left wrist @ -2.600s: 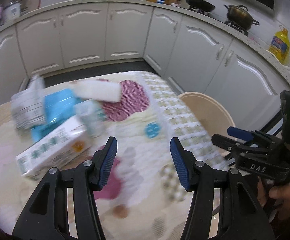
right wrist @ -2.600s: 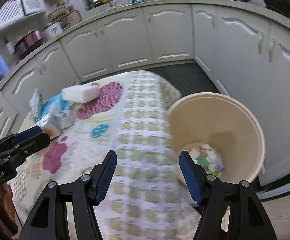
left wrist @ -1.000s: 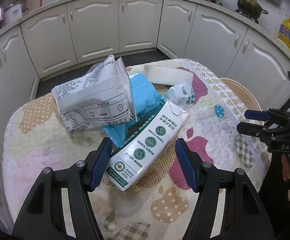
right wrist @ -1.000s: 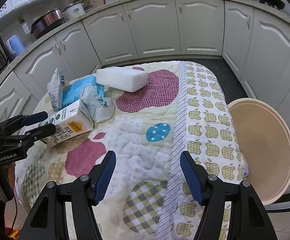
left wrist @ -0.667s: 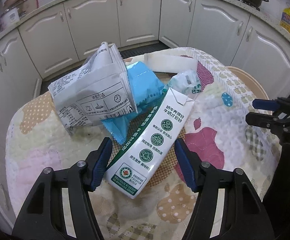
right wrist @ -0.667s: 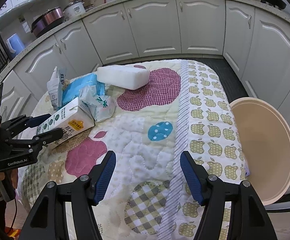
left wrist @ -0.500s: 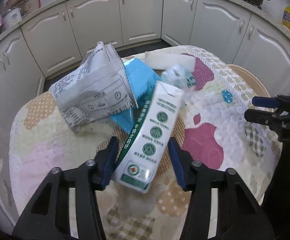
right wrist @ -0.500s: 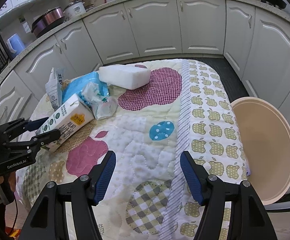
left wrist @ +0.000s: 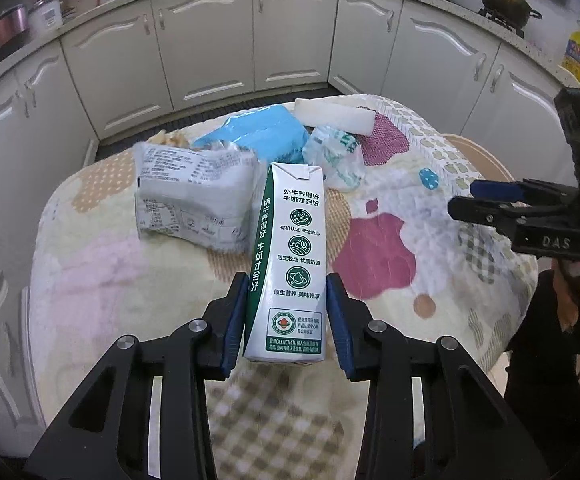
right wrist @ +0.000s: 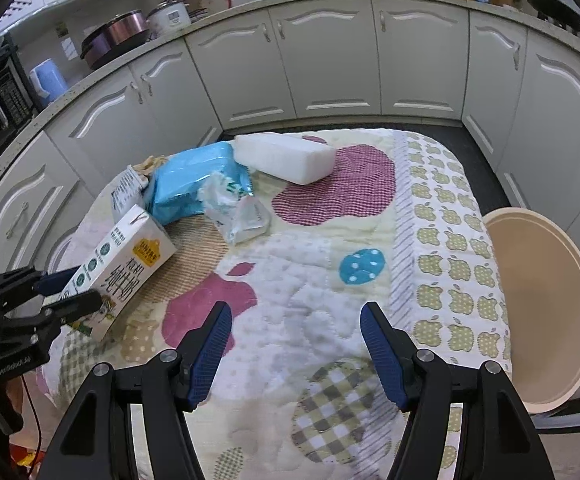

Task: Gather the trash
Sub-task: 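Grasp the white milk carton with the left tool while the right tool grasps the clear plastic bag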

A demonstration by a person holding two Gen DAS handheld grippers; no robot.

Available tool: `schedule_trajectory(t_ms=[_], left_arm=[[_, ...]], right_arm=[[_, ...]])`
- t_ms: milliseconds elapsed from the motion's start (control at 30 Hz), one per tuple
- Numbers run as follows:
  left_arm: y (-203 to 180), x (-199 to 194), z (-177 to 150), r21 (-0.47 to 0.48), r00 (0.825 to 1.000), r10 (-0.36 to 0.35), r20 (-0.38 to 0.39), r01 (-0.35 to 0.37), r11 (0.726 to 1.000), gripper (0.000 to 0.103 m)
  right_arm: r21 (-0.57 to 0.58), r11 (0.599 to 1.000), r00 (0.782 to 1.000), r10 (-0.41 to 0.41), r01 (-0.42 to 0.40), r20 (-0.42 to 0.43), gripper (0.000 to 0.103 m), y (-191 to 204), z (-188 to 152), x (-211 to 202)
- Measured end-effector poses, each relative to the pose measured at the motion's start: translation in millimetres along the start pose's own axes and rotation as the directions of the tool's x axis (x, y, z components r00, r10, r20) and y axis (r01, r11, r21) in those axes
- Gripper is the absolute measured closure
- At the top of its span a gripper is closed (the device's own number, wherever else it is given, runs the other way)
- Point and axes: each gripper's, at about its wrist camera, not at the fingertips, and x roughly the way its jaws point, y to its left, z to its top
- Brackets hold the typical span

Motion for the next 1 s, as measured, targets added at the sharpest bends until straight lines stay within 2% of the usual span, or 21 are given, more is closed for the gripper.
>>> schedule_trajectory(t_ms=[300,600,933,1000], left_arm=[[9,-9,-32,-0.060,1.000,-0.005,-0.029,0.003,0.998,0.067],[16,-7,-33,-0.121,0.998,-0.050,-0.044,0.044,0.992,0.066],[13,-5,-16,-0.098,0.995,-0.090,-0.043,0.085,0.991,0.045],[14,-3,-12,-0.102,0.995,-0.087,-0.041,0.082,0.991,0.044]], right_arm=[[-0.036,0.999,1.000,0.019,-0.020,-0.002,0.038,14,-3,3],[-0.068,0.998,1.000,0.012,-0.013,-0.021,0.038,20,0,14],[-0.084,0.995,0.999,0.043,-0.045,-0.026,0.038,24,26,38],[-0.086,0.995,0.999,0.044,-0.046,-0.026,0.038,25,31,43]])
